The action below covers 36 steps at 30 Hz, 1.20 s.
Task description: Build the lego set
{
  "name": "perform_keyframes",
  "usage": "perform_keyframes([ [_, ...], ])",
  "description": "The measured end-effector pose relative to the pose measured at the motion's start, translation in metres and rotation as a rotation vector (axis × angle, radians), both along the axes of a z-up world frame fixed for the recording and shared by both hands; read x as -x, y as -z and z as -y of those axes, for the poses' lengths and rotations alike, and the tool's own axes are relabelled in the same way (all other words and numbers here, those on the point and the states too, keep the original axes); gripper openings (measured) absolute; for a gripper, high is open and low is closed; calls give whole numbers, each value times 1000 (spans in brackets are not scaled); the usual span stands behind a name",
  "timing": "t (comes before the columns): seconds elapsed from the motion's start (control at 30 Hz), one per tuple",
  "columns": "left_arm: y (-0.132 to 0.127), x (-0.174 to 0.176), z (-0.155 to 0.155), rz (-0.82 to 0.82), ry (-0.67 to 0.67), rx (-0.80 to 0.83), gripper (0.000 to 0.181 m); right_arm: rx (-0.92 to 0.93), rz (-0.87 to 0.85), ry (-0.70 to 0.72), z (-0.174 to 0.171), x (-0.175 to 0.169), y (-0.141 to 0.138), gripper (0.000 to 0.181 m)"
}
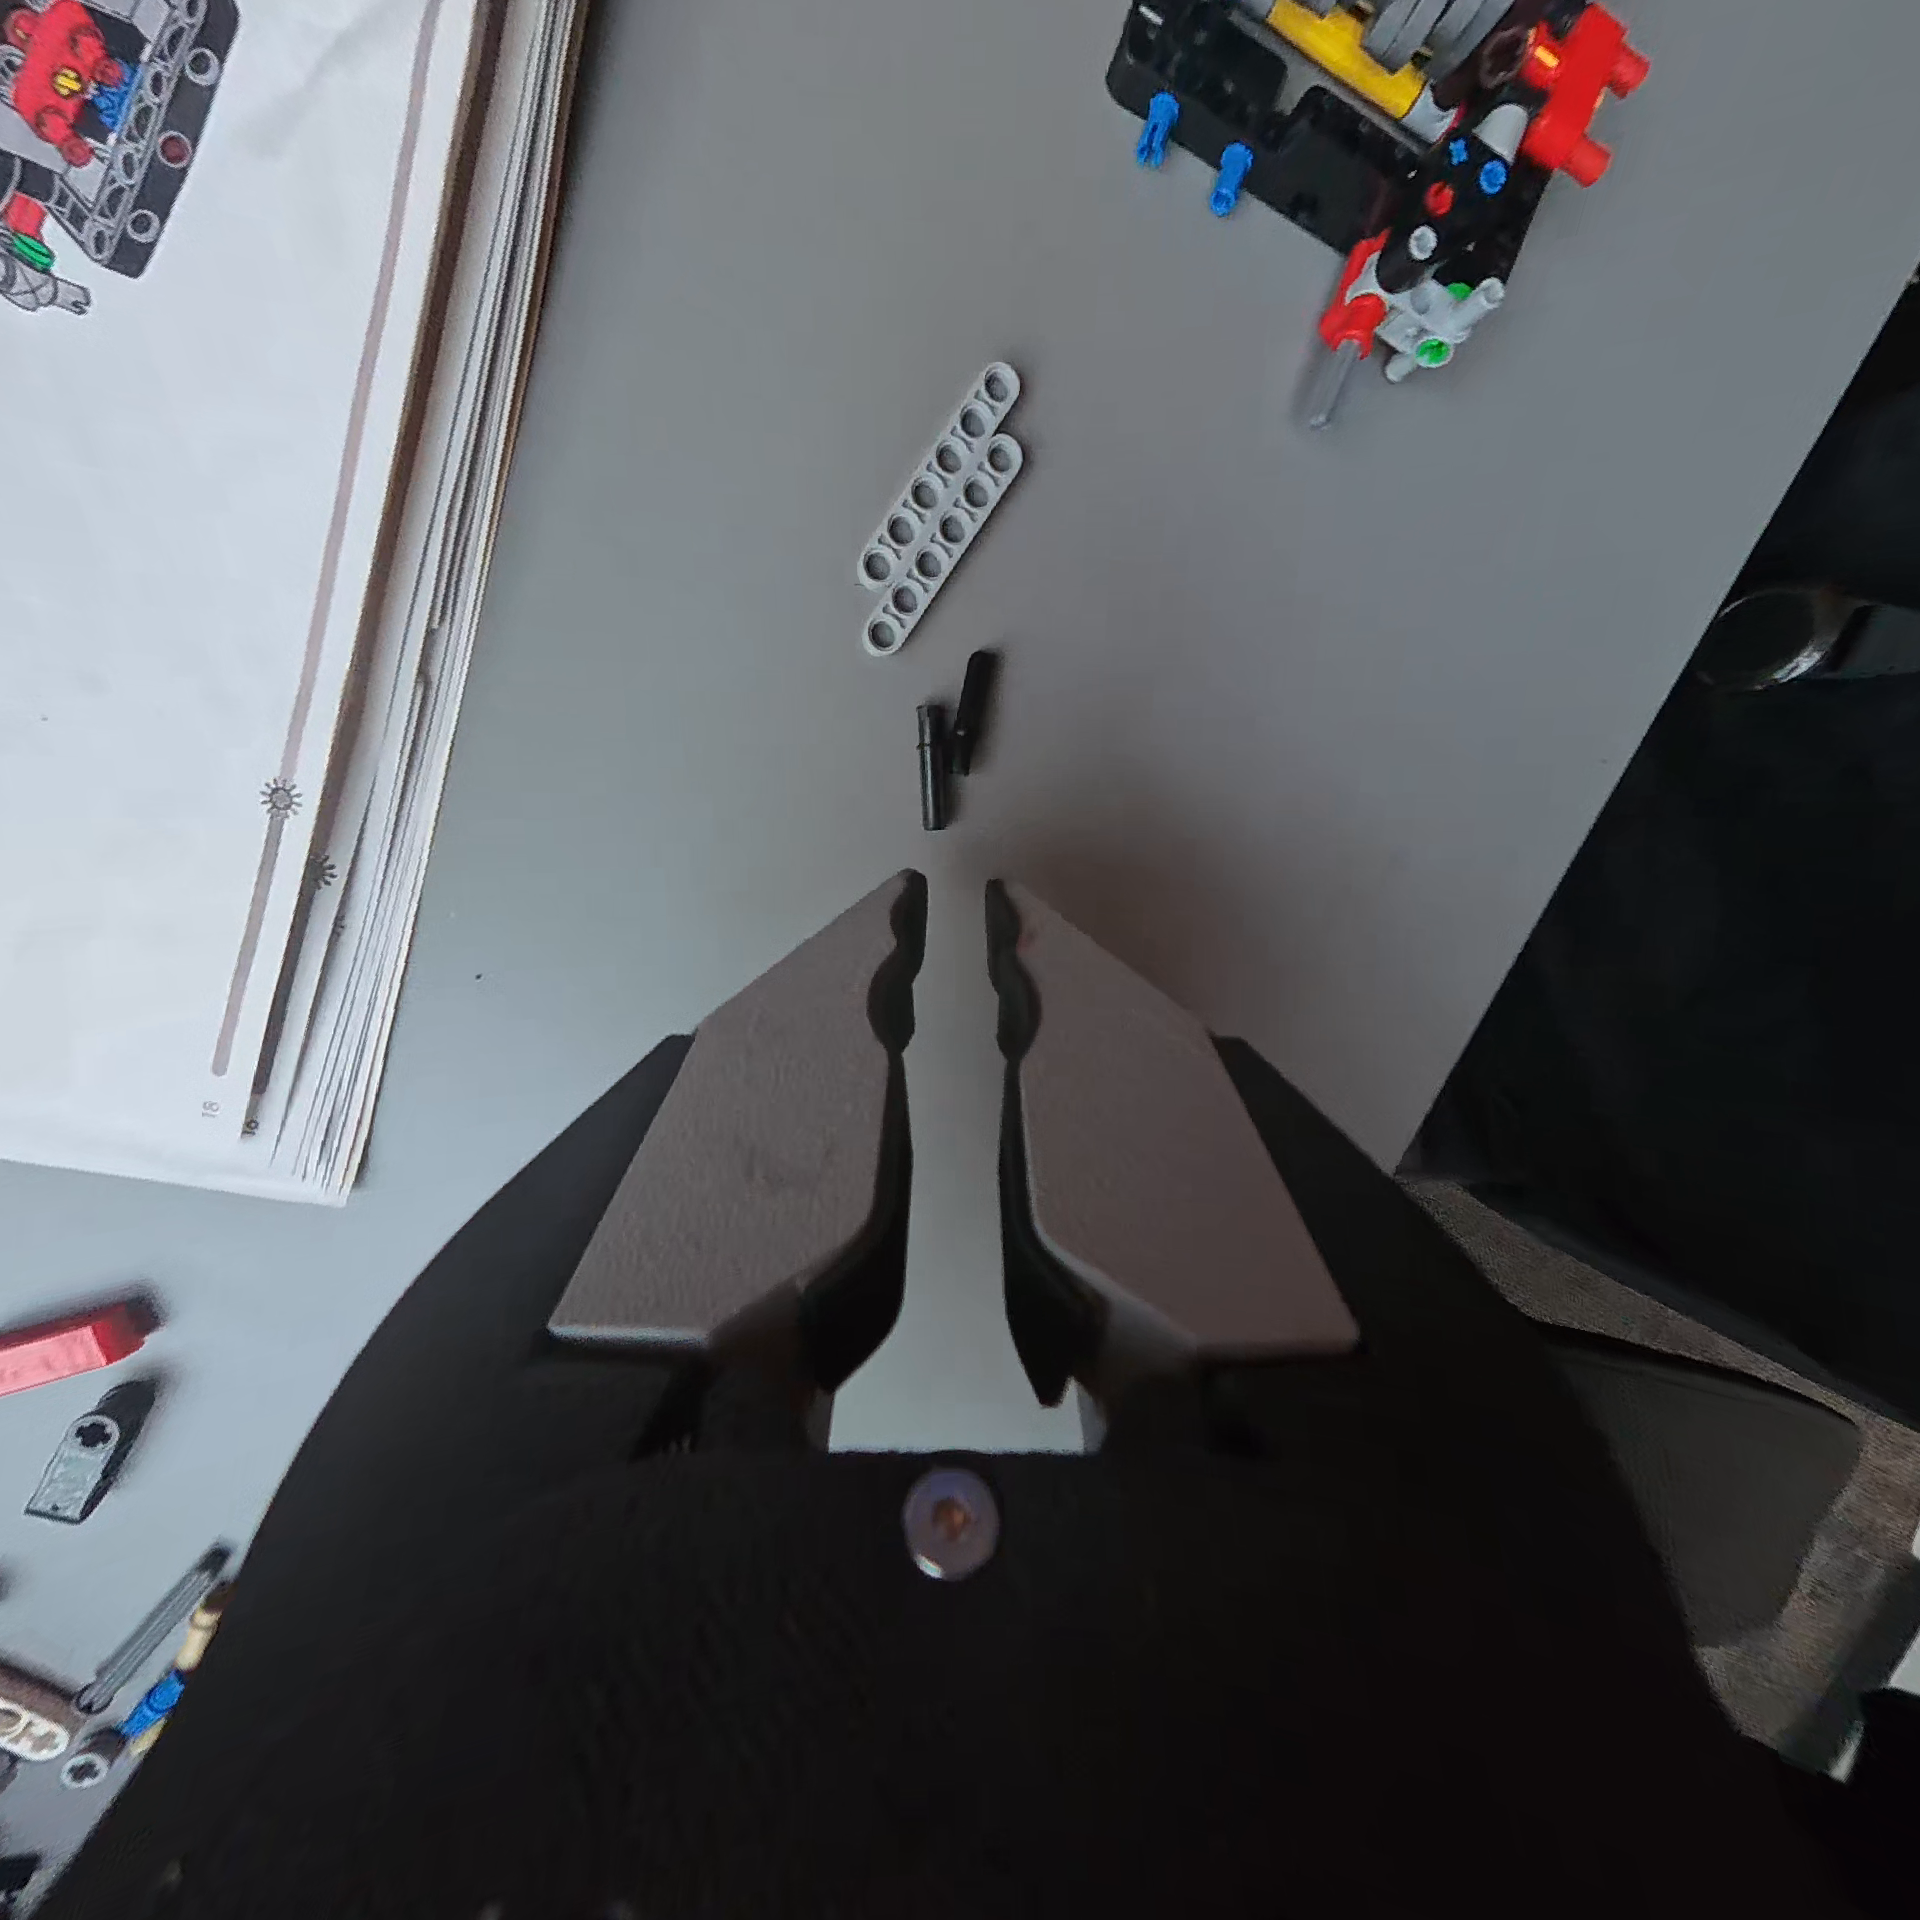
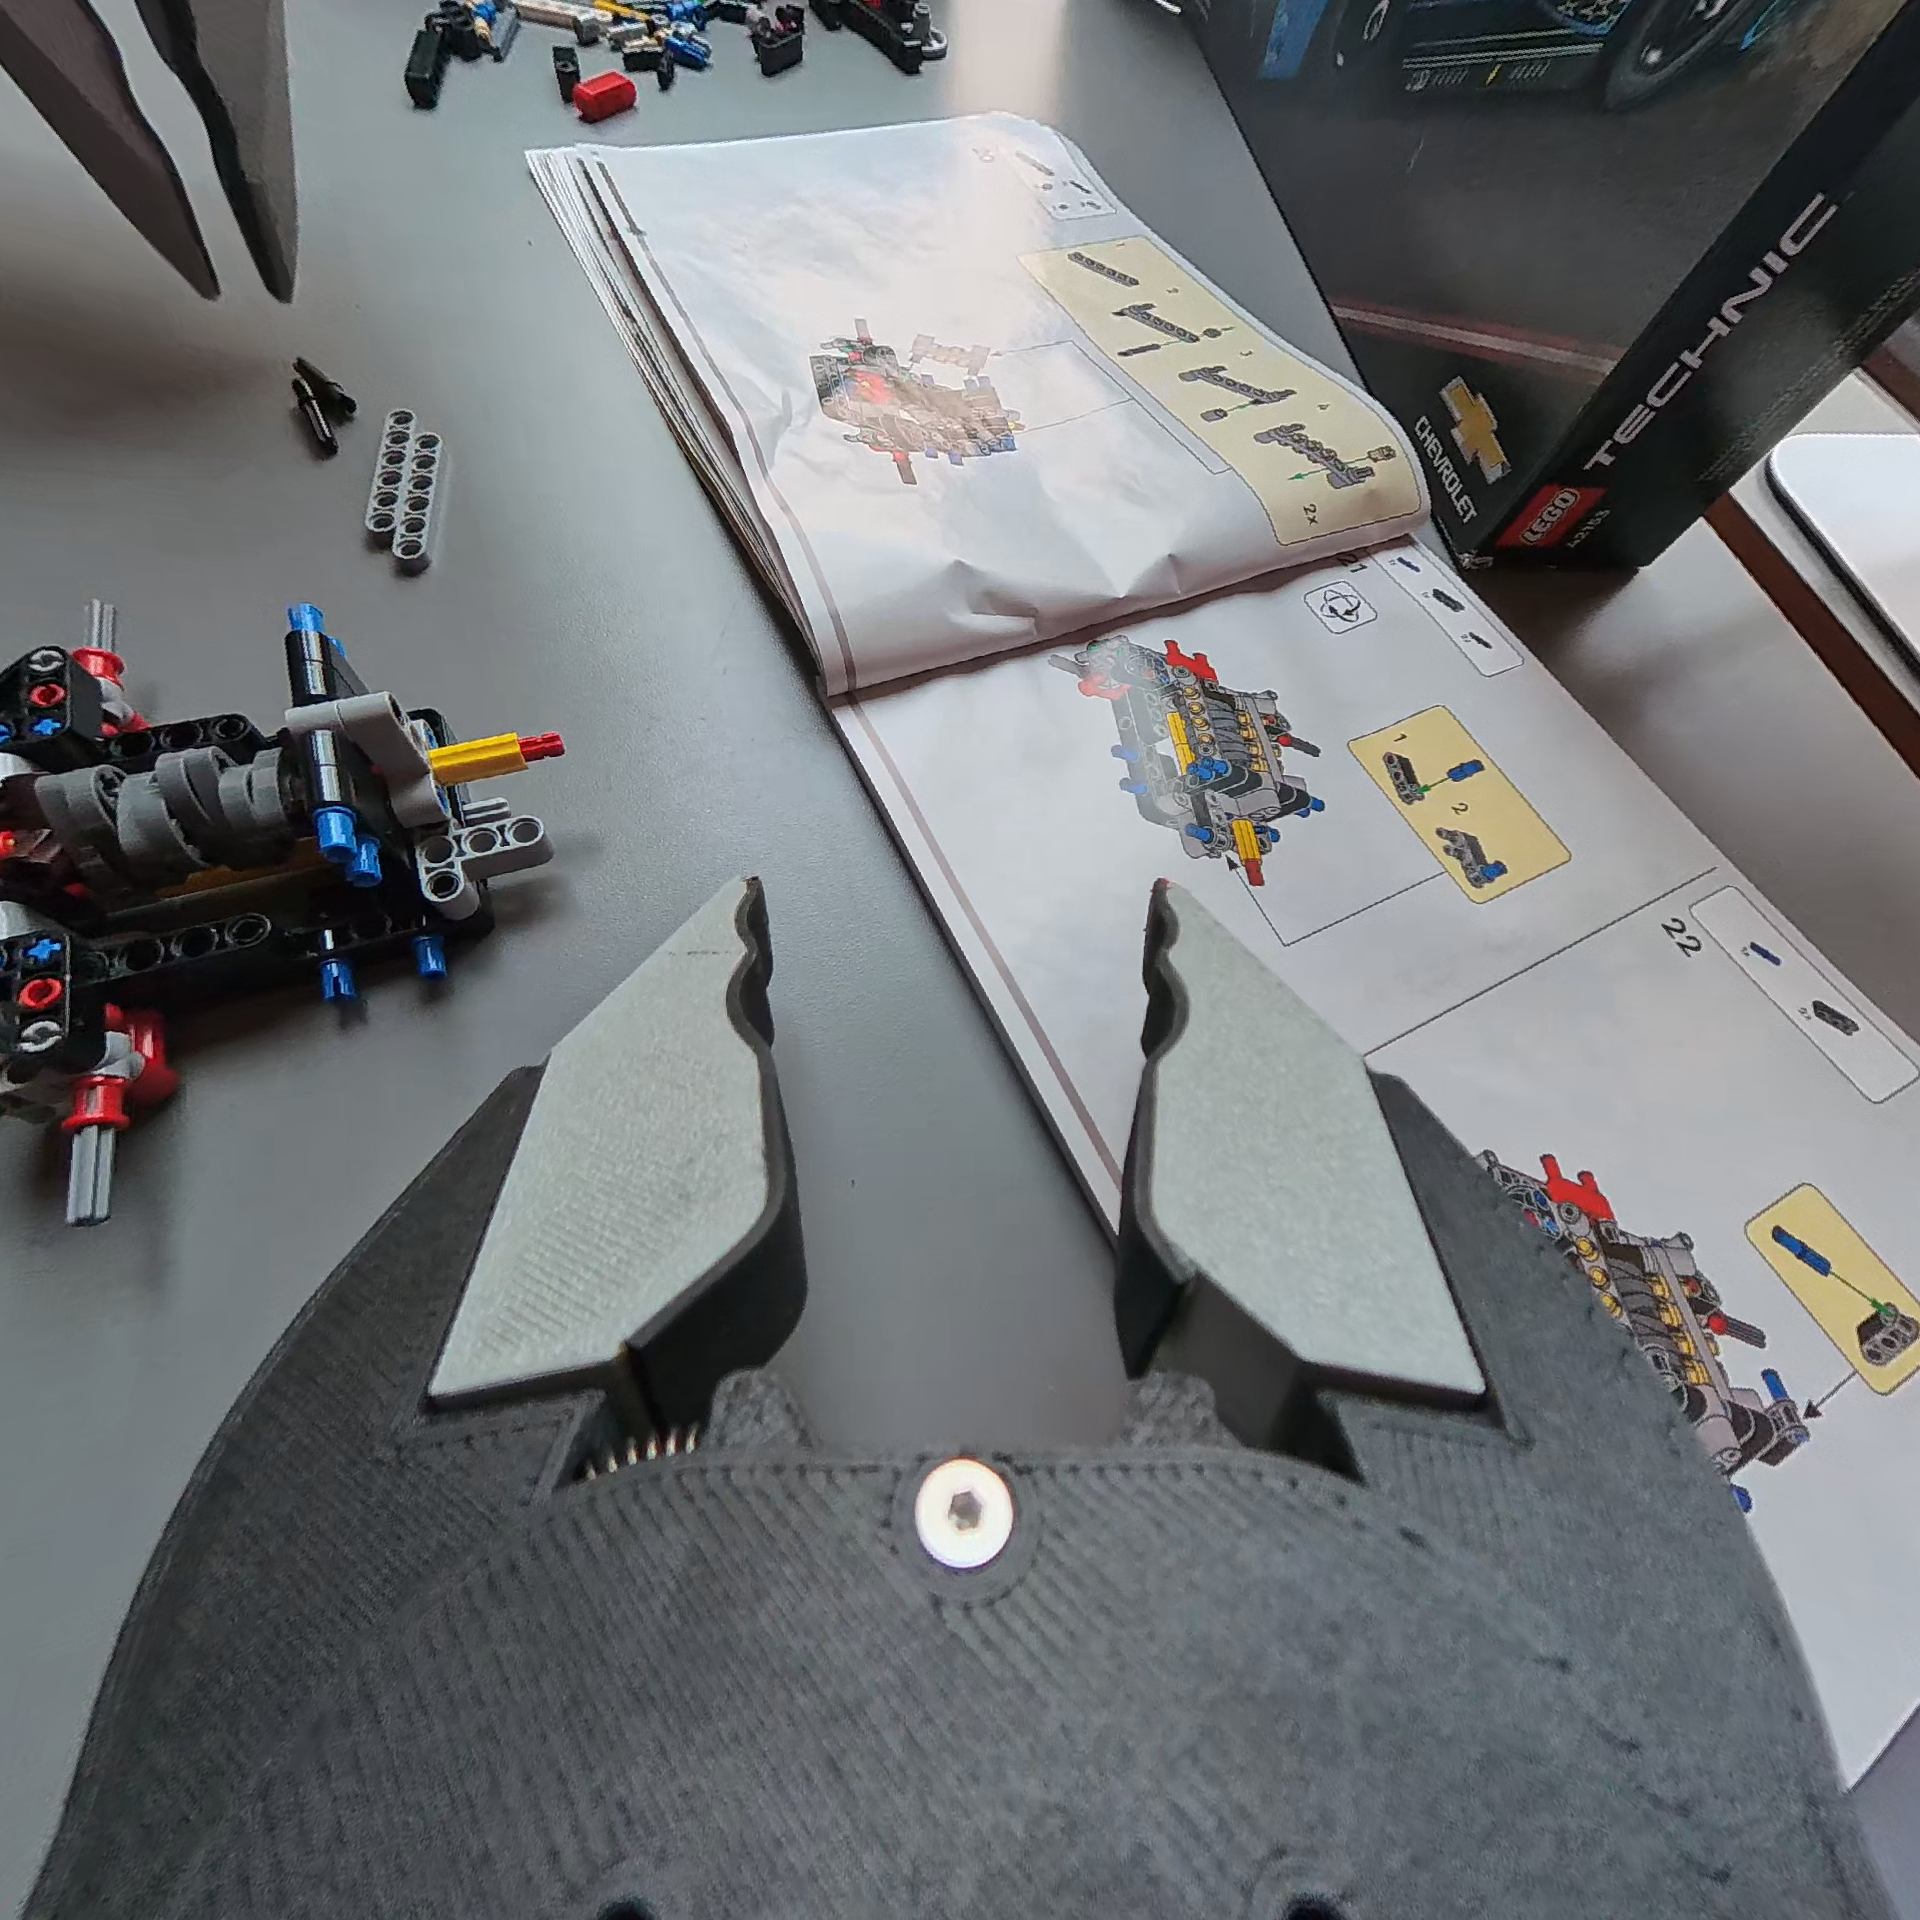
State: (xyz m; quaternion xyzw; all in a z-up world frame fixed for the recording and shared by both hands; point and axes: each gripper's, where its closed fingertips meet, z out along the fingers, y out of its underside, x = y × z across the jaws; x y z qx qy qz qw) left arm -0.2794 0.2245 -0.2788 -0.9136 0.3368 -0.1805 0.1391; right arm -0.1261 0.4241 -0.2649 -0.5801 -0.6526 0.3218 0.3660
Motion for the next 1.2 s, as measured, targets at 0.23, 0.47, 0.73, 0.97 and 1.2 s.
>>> perform_keyframes([
  [0.23,-1,46,4,-55,-188,-87,0,-4,-5,1,0,0,-1,70],
  [0.47,-54,220,-29,-228,-625,-171,10,-3,4,-1,0,0,1,70],
  [0.73,-19,270,-70,-184,-898,-41,0,-6,2,9,-1,0,1,69],
  [0.97,-4,256,-80,-169,-893,-14,0,-3,-2,1,0,0,0,70],
  [1.2,9,259,-77,-223,-885,43,1,-6,-1,-4,1,0,0,69],
])
